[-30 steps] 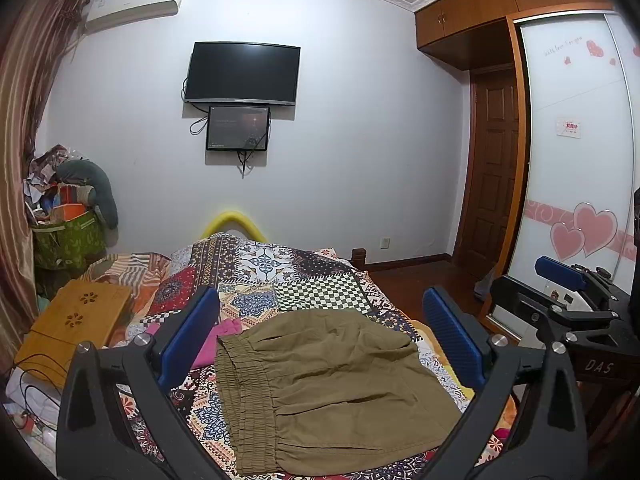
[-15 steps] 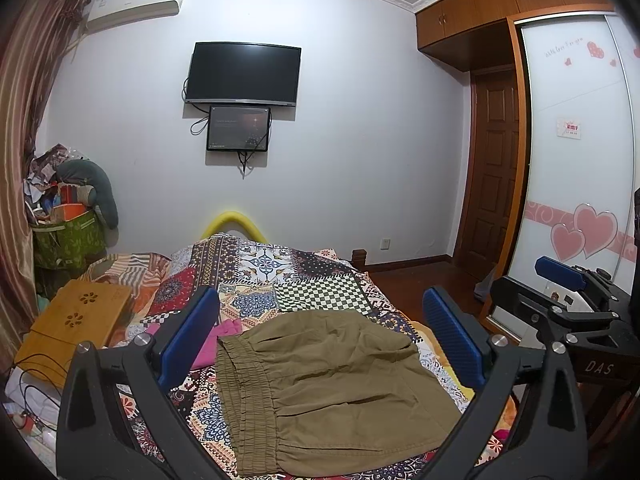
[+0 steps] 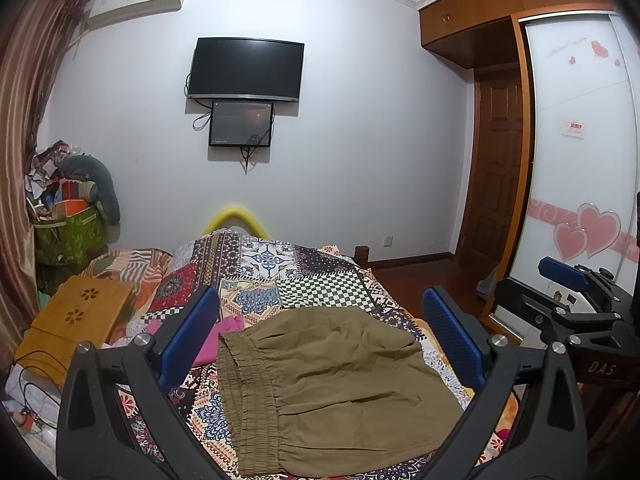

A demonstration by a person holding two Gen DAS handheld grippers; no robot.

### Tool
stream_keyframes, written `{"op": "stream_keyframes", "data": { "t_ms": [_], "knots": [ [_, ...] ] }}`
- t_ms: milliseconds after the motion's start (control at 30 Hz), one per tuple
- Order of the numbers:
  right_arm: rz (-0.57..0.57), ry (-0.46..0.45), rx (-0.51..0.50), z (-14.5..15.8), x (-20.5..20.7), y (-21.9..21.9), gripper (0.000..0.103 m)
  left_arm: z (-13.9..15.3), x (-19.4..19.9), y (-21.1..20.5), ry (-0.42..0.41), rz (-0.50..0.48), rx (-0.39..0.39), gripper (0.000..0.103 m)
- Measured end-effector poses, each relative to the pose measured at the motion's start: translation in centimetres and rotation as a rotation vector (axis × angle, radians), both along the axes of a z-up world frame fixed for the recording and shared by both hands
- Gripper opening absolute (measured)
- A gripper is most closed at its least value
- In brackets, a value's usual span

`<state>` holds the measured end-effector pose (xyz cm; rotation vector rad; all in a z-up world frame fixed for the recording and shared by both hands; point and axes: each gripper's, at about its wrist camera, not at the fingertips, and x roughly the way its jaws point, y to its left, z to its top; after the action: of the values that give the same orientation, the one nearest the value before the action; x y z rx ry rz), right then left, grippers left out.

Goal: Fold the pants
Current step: 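Grasp the elastic waistband with the left tool while the right tool grasps the pants fabric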

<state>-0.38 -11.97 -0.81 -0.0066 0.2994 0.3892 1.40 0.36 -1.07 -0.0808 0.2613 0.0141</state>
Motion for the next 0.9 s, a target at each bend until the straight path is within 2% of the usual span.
{"op": "stream_keyframes", "data": {
  "t_ms": [167, 333, 467, 600, 767, 833, 900],
  "knots": [
    [-0.01, 0.034, 0.001, -0.6, 1.6, -0.1, 0.103, -0.7, 1.3, 0.5, 0.026, 0.014, 0.004, 0.103],
    [-0.043, 0.08, 0.007, -1.9, 3.4, -1.0, 0.103, -2.4, 3.6, 1.5, 0.091, 0.02, -0.001, 0.103],
    [-0.09, 0.13, -0.013, -3.6, 5.4, -2.3, 0.102, -4.1, 6.2, 2.7, 0.157, 0.031, 0.007, 0.103],
    [-0.115, 0.192, -0.047, -5.4, 7.5, -3.7, 0.102, -6.5, 9.1, 4.6, 0.232, 0.051, 0.048, 0.103],
    [-0.136, 0.271, -0.085, -7.8, 10.1, -5.2, 0.102, -9.5, 12.6, 7.1, 0.334, 0.061, 0.041, 0.103],
    [-0.136, 0.303, -0.096, -8.8, 11.0, -5.5, 0.099, -10.8, 14.0, 8.1, 0.374, 0.075, 0.045, 0.1],
    [-0.132, 0.343, -0.118, -10.1, 12.1, -5.6, 0.092, -12.4, 15.6, 9.1, 0.432, 0.079, 0.054, 0.09]
  ]
}}
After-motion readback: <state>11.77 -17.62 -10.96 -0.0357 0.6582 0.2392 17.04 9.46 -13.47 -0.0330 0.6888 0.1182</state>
